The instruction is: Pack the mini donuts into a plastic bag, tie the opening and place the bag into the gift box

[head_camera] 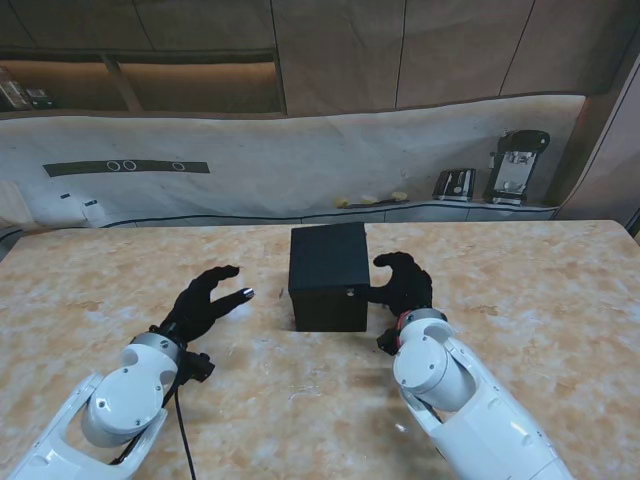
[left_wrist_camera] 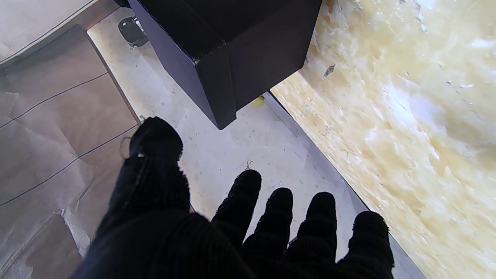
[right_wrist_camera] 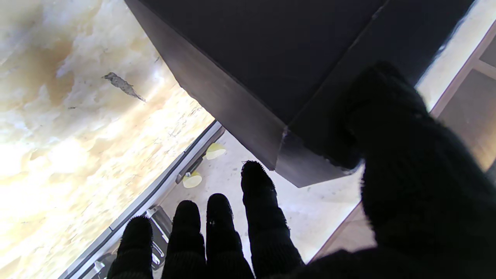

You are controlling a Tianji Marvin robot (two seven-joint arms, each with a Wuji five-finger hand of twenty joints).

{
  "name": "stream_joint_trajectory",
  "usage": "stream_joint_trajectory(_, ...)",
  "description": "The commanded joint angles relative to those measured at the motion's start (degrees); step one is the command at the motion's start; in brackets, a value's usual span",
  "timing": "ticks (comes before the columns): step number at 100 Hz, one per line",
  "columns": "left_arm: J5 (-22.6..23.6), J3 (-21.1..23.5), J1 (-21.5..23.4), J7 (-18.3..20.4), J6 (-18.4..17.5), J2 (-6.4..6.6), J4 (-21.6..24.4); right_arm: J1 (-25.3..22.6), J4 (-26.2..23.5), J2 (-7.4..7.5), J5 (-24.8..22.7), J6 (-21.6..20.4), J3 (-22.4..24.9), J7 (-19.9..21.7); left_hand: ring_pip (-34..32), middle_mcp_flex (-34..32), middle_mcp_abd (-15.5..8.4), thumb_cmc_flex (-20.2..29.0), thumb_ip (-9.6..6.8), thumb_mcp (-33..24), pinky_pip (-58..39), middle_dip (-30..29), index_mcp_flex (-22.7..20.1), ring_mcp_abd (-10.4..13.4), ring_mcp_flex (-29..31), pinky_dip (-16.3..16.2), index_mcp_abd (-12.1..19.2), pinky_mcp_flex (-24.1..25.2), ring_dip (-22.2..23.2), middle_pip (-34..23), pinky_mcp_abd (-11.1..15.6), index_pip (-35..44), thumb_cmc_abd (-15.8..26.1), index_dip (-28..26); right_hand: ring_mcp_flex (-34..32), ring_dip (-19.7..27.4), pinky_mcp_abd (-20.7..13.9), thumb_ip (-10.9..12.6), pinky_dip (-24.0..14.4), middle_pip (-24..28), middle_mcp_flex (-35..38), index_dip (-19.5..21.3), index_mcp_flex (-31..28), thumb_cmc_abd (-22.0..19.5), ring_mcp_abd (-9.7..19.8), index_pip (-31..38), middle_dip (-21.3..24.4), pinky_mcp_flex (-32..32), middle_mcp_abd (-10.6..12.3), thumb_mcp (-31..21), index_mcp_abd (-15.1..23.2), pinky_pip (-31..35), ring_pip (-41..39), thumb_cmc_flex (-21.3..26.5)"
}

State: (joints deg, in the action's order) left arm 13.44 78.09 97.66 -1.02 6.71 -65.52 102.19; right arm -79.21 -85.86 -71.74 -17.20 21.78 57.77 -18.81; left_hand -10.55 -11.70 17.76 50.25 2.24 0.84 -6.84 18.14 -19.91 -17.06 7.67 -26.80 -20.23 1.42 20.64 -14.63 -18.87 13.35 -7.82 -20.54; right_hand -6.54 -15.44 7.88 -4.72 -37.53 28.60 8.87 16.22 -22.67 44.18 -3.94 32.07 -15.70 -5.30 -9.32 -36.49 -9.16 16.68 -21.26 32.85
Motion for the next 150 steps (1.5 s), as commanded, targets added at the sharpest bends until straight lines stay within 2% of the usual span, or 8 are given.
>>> stream_joint_trajectory(1, -0.1, 0.0, 0.3, 0.7, 0.0, -0.18, 0.4, -0.4, -0.4, -0.49, -0.2, 0.7, 0.2, 0.6, -0.3, 1.4, -1.5, 0.3, -0.70, 0.6, 0.6, 0.4, 0.3, 1.7, -1.7, -0.5, 0.7, 1.1, 0.5, 0.5, 0.9, -0.9, 1.7, 0.3, -0.3, -0.3, -0.3, 1.8, 0.6, -0.1, 0.9, -0.7, -0.3, -4.5, 0.3, -0.6, 1.0, -0.5, -0.4, -3.0, -0.5, -0.9, 0.4, -0.1)
stream_joint_trajectory(47, -0.3, -0.2, 0.2, 0.7, -0.1, -0.19, 0.4, -1.2, -2.0, -0.17, -1.2, 3.9, 1.2, 1.4, -0.3, 1.3, -1.5, 0.2, -0.69, 0.7, 0.6, 0.4, 0.1, 1.7, -1.6, -0.6, 0.7, 1.1, 0.5, 0.4, 0.8, -0.9, 1.8, 0.3, -0.2, -0.1, 0.0, 2.1, 1.4, -0.8, 0.9, -1.0, -1.0, -4.1, -0.2, -2.2, 1.3, -0.4, -0.9, -5.2, -1.3, -1.6, 1.2, -0.9)
stream_joint_trajectory(97, 0.1, -1.8, -1.3, 1.6, -0.8, 0.05, -0.7, -5.1, -4.4, 1.13, -4.1, 3.4, 4.4, 2.4, -0.4, 1.1, -1.4, 0.5, -0.71, 0.7, 0.6, 0.5, 0.3, 1.6, -1.1, -0.5, 1.2, 0.6, 0.4, 0.0, 0.4, -0.5, -1.7, 0.1, -0.1, 0.3, 0.0, 2.0, 2.0, -1.8, 0.9, -0.9, -0.2, -3.3, 0.1, -3.5, 1.7, -0.3, -0.8, -5.4, -0.5, -2.0, 3.1, -0.3)
stream_joint_trajectory(133, 5.7, -4.2, -4.0, 1.8, -3.1, 0.59, -3.2, -10.8, -8.8, 3.32, -10.5, -1.4, 9.5, 3.9, -2.3, -0.1, -1.4, 3.0, -1.19, -0.1, 0.1, 1.7, 1.5, 1.2, 0.8, -0.5, 0.8, -0.8, 1.4, -2.3, -0.1, 1.5, -8.6, -0.6, -0.4, -0.2, -0.3, 2.3, 2.1, -1.5, 1.0, -0.6, 1.1, -2.5, 0.1, -3.4, 1.5, -0.2, -0.6, -7.1, 0.5, -2.0, 2.7, -0.1)
stream_joint_trajectory(150, 11.4, -6.4, -6.6, 1.1, -5.8, 1.04, -5.8, -13.5, -10.8, 4.25, -13.2, -5.9, 12.1, 4.6, -6.7, -0.5, -1.1, 4.1, -1.48, -0.4, -3.3, 5.3, 2.2, 0.2, 2.1, -4.0, -0.1, -2.7, 5.0, -5.1, -0.7, 5.3, -11.1, -2.6, -0.3, -0.4, -0.6, 2.0, 0.8, -0.4, 1.0, -0.3, 1.4, -2.7, 0.5, -2.6, 1.0, -0.5, -0.3, -7.3, 1.0, -0.4, 1.8, -0.6)
